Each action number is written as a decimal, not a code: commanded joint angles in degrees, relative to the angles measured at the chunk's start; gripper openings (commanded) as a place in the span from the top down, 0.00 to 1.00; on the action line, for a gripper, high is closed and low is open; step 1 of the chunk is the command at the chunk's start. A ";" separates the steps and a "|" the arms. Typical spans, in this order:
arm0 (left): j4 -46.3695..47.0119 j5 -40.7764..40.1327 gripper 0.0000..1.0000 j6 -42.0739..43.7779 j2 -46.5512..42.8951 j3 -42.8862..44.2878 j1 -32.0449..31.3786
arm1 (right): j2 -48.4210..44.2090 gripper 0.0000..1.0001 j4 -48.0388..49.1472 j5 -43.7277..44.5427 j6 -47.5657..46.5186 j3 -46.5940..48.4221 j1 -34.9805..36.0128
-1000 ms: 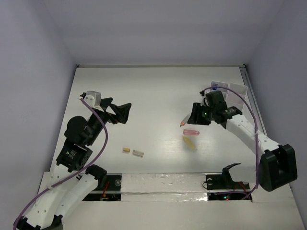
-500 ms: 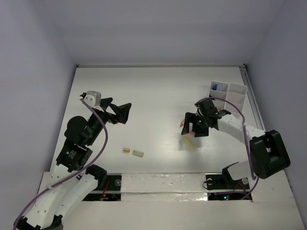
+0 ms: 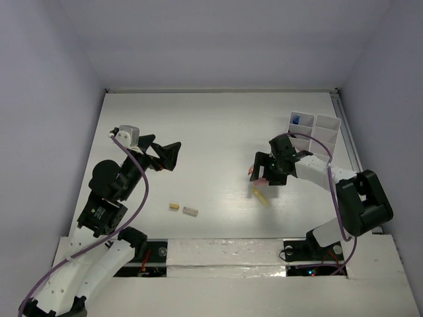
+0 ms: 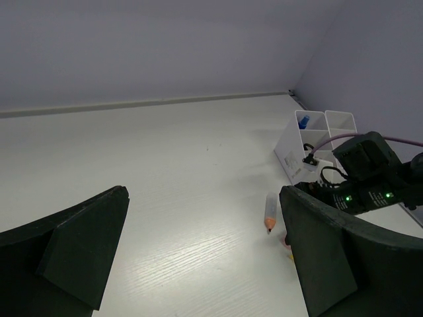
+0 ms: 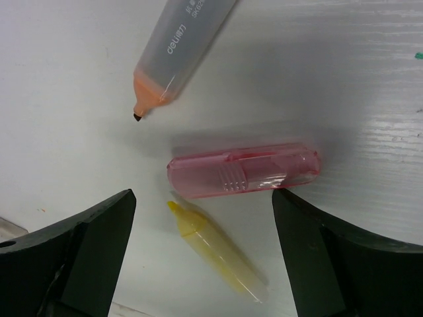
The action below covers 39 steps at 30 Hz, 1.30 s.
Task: Sort the stationery into containers
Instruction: Pick up the pen from the center of the board.
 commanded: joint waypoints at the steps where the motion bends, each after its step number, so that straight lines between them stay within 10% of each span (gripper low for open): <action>1: 3.26 0.99 0.02 0.26 -0.30 -0.28 0.00 | 2.70 0.13 1.36 4.12 -1.01 1.72 0.44; 12: 3.26 0.99 0.02 0.26 -0.22 -0.28 0.00 | 4.81 0.36 -2.85 10.71 -3.82 5.76 0.44; 25: 3.35 1.08 0.02 0.26 -0.22 -0.28 0.00 | 8.77 0.44 -4.44 10.98 -4.70 10.34 0.44; 31: 3.35 0.99 0.02 0.26 -0.22 -0.28 0.00 | 9.82 0.31 -5.23 12.56 -5.32 11.13 0.44; 39: 3.35 1.08 0.02 0.26 -0.13 -0.37 0.00 | 12.45 0.51 -5.93 16.78 -6.46 13.41 0.44</action>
